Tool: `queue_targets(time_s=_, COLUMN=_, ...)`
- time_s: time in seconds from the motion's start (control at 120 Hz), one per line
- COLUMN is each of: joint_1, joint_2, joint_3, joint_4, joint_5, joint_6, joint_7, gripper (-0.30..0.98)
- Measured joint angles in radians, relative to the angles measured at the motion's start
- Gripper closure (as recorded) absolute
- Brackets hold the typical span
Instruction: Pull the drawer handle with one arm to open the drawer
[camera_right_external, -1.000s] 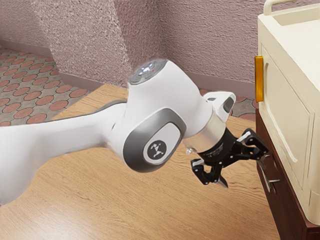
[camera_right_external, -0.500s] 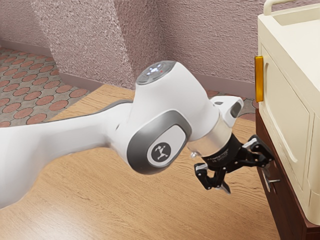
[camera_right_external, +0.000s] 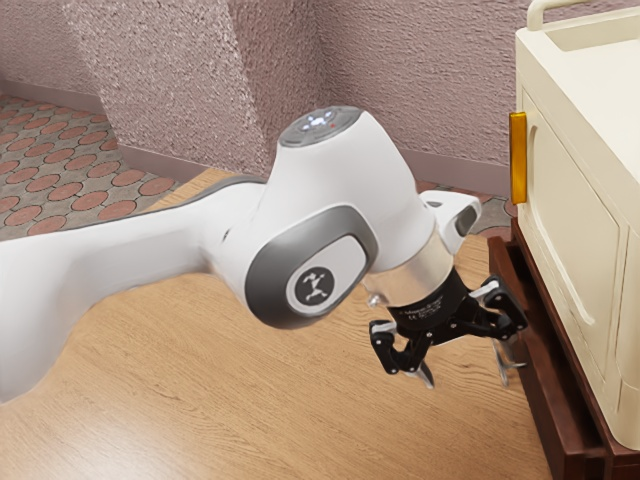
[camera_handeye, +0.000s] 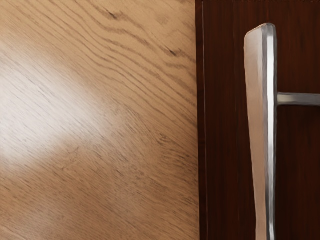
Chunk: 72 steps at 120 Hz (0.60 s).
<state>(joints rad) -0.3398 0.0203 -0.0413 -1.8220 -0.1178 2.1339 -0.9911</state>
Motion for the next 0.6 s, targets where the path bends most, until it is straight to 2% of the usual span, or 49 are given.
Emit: queue_targets(time_s=0.6, joint_1=0.019, joint_2=-0.075, joint_3=0.029, joint_4=-0.032, joint_5=0.026, joint_6=-0.113, joint_7=0.074, gripper=0.0)
